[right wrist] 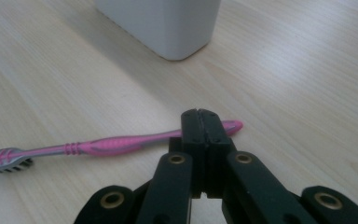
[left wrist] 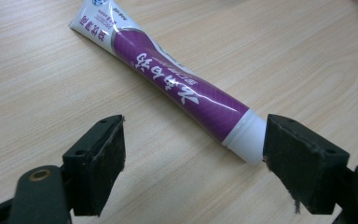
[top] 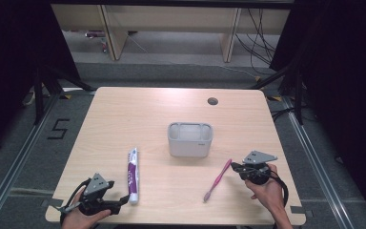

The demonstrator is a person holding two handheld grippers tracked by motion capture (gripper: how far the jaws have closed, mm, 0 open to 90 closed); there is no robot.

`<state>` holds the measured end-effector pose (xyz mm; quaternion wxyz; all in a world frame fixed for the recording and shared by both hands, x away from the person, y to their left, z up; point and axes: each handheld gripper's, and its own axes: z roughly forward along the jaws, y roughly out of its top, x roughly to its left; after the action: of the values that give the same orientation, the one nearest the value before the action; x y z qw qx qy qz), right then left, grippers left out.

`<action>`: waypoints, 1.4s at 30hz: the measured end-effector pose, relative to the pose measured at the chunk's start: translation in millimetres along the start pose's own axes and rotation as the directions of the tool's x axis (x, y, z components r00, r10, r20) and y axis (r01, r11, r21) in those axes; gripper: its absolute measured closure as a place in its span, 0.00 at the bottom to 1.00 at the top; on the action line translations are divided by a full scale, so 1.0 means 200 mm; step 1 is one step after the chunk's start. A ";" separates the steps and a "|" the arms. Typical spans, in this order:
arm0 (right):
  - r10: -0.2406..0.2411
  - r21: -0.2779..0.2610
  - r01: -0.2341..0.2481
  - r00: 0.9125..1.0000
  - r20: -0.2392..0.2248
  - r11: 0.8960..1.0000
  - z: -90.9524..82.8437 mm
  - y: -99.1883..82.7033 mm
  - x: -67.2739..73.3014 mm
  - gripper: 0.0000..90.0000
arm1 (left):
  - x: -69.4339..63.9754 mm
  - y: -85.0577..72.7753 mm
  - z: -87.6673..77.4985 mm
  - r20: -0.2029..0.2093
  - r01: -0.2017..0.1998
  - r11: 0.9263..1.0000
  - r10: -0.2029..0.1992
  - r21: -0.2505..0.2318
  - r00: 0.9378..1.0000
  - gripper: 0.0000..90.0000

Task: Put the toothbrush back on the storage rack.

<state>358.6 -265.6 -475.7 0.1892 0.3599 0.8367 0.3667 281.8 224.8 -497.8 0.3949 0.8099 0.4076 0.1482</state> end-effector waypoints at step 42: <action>-0.027 0.164 0.025 1.000 0.011 0.986 0.26 0.07 -0.06 1.00 | 0.00 0.00 0.00 0.007 -0.009 1.000 0.009 -0.005 1.000 0.23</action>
<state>403.7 -243.4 -499.9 0.1691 0.3658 0.8674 0.2917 281.4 224.7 -497.6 0.3976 0.8114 0.4020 0.1481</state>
